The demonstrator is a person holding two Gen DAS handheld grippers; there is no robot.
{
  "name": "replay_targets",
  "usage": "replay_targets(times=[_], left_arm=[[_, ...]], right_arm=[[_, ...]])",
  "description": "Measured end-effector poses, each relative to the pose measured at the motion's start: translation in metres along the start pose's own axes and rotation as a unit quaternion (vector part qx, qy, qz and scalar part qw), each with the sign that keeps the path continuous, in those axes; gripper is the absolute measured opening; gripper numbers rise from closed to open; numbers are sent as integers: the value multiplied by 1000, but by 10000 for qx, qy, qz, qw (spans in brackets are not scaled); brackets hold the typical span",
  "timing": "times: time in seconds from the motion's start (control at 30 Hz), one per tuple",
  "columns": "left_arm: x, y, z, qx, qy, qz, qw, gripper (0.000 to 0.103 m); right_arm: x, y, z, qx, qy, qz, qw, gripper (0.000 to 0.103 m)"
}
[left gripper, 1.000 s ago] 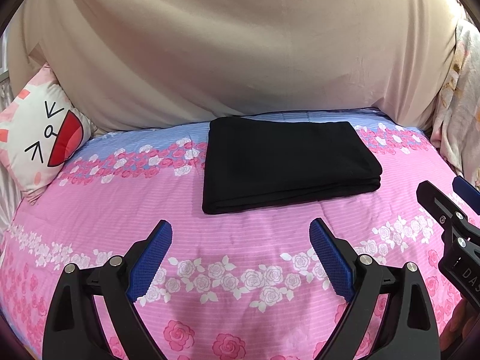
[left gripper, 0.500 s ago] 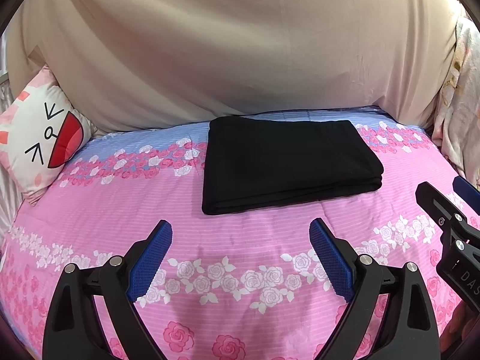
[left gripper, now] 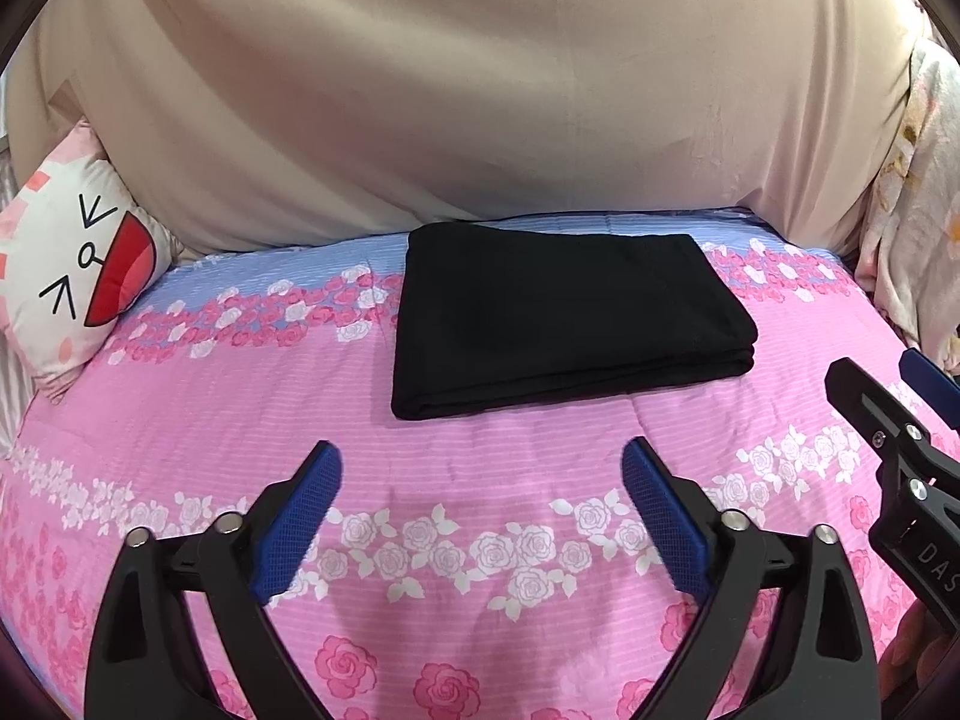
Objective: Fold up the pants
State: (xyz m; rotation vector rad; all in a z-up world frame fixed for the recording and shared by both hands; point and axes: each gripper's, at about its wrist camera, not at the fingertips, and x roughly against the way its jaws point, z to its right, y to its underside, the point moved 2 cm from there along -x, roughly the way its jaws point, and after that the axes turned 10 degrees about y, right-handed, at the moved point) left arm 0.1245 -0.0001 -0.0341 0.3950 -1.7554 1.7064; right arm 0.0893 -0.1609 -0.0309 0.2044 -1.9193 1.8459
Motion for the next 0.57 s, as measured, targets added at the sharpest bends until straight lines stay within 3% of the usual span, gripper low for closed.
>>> replay_targets(times=[0.13, 0.23, 0.4, 0.57], left_arm=[[1, 0, 3, -68, -48, 146, 9999, 95], [-1, -1, 5, -85, 127, 146, 9998, 95], [-2, -2, 5, -198, -199, 121, 9995, 94], [0, 1, 5, -234, -170, 52, 9996, 94]], right_arm=[[2, 1, -2, 16, -15, -5, 10000, 81], [4, 1, -2, 24, -3, -5, 10000, 81], [4, 0, 2, -13, 33, 9, 10000, 85], [2, 0, 3, -4, 35, -11, 10000, 86]])
